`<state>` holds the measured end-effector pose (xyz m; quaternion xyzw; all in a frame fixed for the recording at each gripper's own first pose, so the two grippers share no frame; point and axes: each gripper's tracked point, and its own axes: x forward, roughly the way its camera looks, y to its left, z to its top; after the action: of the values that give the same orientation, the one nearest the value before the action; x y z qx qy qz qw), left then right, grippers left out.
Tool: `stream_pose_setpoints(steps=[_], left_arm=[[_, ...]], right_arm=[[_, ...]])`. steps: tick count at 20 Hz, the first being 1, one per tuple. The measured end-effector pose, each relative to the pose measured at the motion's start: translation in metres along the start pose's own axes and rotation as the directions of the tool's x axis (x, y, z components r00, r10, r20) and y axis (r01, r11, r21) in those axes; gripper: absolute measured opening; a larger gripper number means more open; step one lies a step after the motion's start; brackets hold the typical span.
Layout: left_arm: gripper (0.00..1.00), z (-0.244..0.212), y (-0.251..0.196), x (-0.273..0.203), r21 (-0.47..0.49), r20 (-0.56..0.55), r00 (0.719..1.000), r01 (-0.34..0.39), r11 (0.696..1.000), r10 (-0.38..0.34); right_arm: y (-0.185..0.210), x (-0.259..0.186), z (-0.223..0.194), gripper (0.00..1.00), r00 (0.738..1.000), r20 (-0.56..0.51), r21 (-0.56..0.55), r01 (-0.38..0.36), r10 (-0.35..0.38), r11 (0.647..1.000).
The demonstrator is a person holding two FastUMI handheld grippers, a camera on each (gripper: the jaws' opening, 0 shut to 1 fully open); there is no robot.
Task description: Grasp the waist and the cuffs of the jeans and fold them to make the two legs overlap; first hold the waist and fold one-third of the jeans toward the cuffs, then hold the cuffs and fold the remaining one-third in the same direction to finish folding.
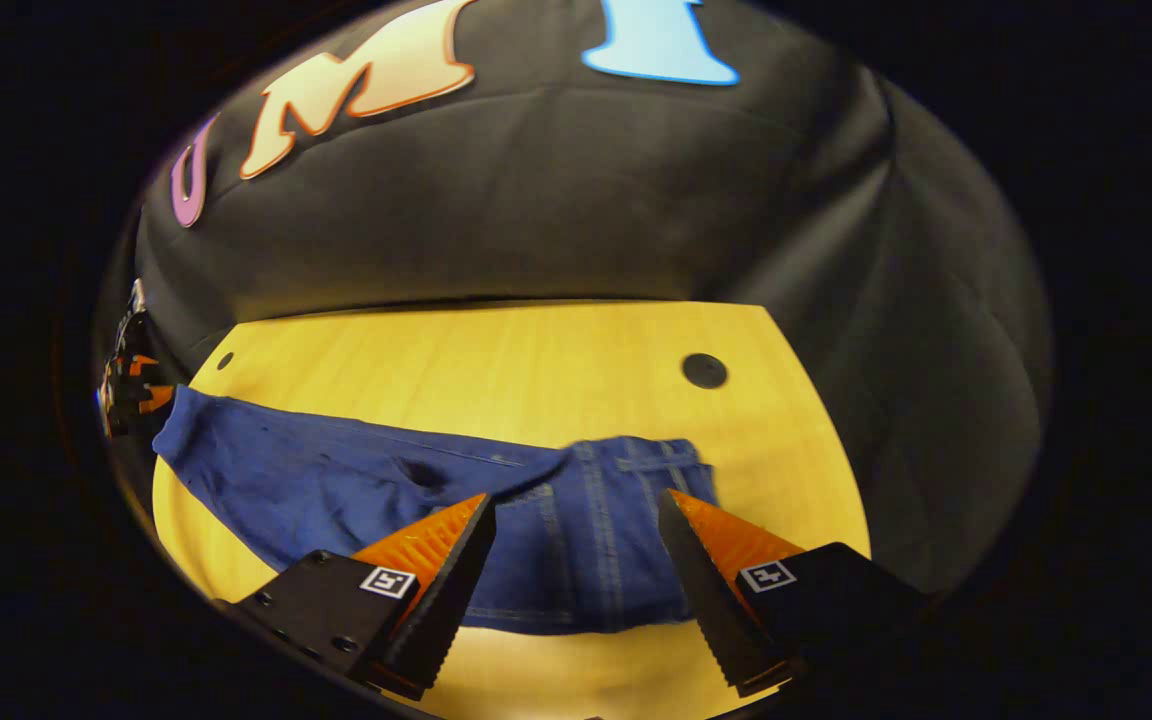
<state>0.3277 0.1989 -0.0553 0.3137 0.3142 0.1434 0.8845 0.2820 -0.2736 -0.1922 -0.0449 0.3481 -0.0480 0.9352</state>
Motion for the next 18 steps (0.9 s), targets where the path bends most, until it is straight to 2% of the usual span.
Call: stream_pose_setpoints(steps=[3, 8, 14, 18], left_arm=[[0.95, -0.006, 0.005, 0.012, -0.106, -0.022, 1.0, -0.02, 0.994, 0.018], [0.96, 0.019, 0.002, 0.002, -0.289, -0.047, 0.999, -0.039, 0.956, 0.026], [0.96, 0.024, 0.006, 0.002, -0.379, -0.05, 0.998, -0.061, 0.923, 0.046], [0.96, 0.031, 0.01, 0.002, -0.36, -0.018, 0.996, -0.087, 0.929, 0.087]], right_arm=[[-0.035, 0.001, -0.016, 0.99, 0.999, -0.037, 0.007, 0.029, -0.029, 1.0], [-0.053, 0.021, -0.051, 1.0, 0.991, -0.131, 0.029, -0.002, 0.006, 1.0], [-0.057, 0.039, -0.071, 1.0, 0.981, -0.184, 0.113, -0.044, 0.064, 0.993], [-0.057, 0.04, -0.072, 0.99, 0.983, -0.174, 0.112, -0.045, 0.064, 0.993]])
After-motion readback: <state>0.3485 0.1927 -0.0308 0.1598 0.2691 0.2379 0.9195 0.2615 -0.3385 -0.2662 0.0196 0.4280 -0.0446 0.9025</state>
